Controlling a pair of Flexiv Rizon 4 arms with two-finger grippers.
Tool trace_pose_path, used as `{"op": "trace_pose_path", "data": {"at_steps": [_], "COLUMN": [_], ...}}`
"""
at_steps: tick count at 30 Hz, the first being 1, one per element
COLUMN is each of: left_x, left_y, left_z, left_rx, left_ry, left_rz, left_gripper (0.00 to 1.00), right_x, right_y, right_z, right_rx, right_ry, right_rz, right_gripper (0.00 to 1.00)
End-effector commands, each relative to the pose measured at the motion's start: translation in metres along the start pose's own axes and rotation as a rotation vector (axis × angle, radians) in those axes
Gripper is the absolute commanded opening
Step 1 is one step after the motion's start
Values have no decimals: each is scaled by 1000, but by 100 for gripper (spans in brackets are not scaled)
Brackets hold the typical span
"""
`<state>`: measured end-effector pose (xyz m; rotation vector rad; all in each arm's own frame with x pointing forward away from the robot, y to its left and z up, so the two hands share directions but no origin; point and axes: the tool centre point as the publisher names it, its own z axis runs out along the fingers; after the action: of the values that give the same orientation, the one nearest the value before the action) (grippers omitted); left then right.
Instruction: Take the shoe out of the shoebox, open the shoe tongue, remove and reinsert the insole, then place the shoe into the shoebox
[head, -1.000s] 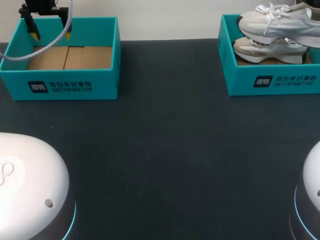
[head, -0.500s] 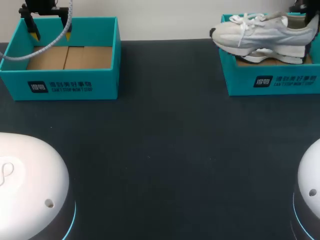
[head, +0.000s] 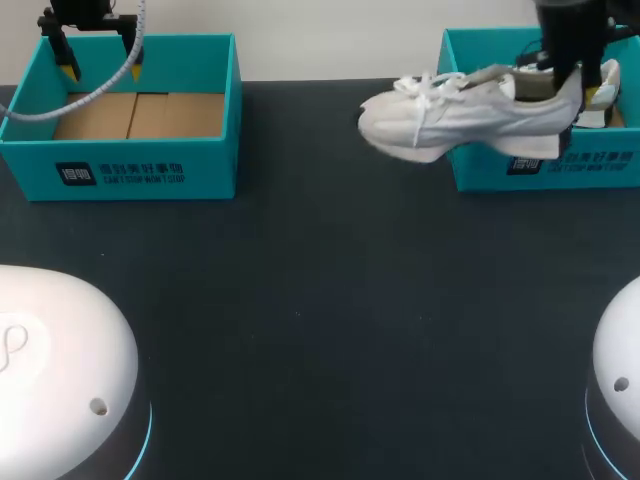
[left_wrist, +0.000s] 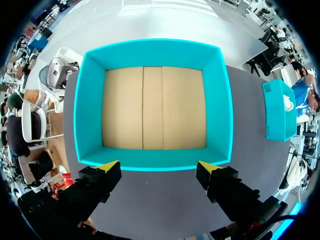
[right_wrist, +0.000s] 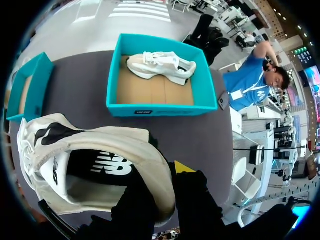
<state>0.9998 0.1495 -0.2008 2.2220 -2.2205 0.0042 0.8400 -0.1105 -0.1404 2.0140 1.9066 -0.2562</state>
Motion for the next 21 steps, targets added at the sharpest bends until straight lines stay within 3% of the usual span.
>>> {"op": "trace_pose_path", "data": {"at_steps": [1, 12, 21], "left_x": [0, 0, 0], "left_y": [0, 0, 0], "left_z": [0, 0, 0], "left_rx": [-1, -1, -1], "left_ry": [-1, -1, -1], "left_rz": [0, 0, 0], "left_gripper": [100, 100, 100], "right_x": [20, 87, 135], "right_y": [-29, -97, -141], "right_z": [-13, -18, -23], "right_rx": [-41, 2, 23], "right_ry": [-13, 18, 34], "right_rz": [8, -9, -22], "right_gripper": [0, 0, 0]}}
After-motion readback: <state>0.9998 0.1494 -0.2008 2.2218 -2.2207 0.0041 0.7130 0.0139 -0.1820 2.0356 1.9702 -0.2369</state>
